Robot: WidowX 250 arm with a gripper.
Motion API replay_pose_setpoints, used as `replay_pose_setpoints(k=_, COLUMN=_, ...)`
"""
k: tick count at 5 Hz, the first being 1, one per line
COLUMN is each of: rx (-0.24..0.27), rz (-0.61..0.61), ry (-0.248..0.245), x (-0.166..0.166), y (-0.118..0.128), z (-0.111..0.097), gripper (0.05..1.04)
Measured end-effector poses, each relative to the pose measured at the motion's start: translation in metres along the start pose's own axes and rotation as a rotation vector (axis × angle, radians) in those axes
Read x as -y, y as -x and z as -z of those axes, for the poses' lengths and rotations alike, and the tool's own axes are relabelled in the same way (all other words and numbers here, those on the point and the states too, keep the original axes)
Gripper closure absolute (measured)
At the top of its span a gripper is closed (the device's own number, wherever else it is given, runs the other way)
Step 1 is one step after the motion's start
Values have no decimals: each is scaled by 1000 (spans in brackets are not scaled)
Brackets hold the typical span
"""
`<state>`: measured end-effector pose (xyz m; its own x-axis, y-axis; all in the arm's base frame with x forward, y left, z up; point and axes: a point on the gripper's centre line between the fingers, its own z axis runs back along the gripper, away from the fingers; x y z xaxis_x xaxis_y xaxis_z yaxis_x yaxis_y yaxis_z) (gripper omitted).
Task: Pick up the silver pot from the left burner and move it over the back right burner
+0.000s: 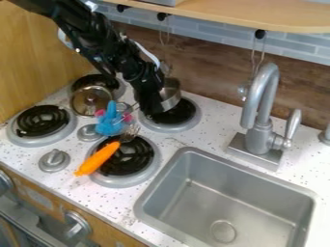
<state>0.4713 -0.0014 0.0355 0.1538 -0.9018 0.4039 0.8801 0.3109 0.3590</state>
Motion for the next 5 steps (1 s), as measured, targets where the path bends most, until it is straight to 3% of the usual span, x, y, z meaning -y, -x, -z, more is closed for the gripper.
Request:
replay_pose_setpoints(k=1, rx=-18, rz=13, ry=11, x=2, y=-2, z=12, gripper=964)
replay_pose_setpoints(k=2, rx=-53, rz=-28, ry=-4, x=-2, y=0, z=11, gripper=774)
replay_pose_setpoints(k=3, rx=-53, rz=-45, ry=-42, x=-7, y=0, z=12, gripper=483)
replay_pose_setpoints(k=4, rx=-50, rz=-50, ry=-45, x=-8, y=0, z=12, gripper=189)
replay_pose_setpoints(k=5, rx=-55, rz=-56, ry=-26, x=3, y=4, z=17, gripper=73)
